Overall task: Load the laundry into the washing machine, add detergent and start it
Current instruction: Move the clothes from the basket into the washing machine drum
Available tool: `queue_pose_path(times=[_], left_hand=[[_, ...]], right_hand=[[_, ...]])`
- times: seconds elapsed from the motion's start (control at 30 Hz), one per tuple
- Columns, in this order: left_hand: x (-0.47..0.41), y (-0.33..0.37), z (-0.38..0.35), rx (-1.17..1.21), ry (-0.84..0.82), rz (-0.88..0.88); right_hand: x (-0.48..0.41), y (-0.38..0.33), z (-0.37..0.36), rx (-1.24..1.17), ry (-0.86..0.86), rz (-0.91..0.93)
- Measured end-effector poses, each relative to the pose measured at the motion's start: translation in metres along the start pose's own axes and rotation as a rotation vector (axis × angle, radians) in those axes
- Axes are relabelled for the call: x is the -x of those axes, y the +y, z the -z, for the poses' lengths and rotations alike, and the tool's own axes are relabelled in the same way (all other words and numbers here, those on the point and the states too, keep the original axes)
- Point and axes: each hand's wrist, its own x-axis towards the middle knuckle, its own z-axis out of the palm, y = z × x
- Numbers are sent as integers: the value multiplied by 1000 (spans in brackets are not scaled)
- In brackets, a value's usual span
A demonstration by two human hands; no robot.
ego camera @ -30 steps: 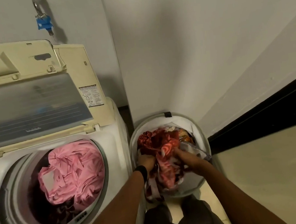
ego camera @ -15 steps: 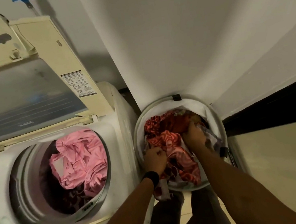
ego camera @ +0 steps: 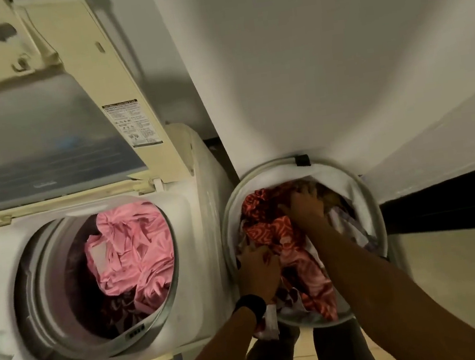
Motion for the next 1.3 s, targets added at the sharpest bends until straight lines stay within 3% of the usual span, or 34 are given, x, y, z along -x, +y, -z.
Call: queue_pose_path(times=[0.07,0.2,0.33,0.47,0.63,0.8,0.97,1.13,1.3], left_hand=[[3,-4,-4,16,-8,1],[5,-11,-9,122,-46,-11],[1,-3,-7,92,-72,8],[-8,31,5,-158,62,-172],[-12,85,27,-227,99,-483],[3,122,60,-147,271,-696],[11,150,97,109,44,-716],[30,178,117,130,22,-745],[41,181,138,278,-131,-791]], right_hand=[[-6,-5,-4,50,0,-50],[-6,-5,-8,-108,46,-118],[18,2,11,-540,221,-85],[65,-2,67,-861,287,-2],[138,-8,121,-1217,328,160],[190,-8,174,-1199,302,340],[210,5,201,-891,410,429],[223,-21,208,-1200,221,480],[225,-28,228,-1065,480,464]])
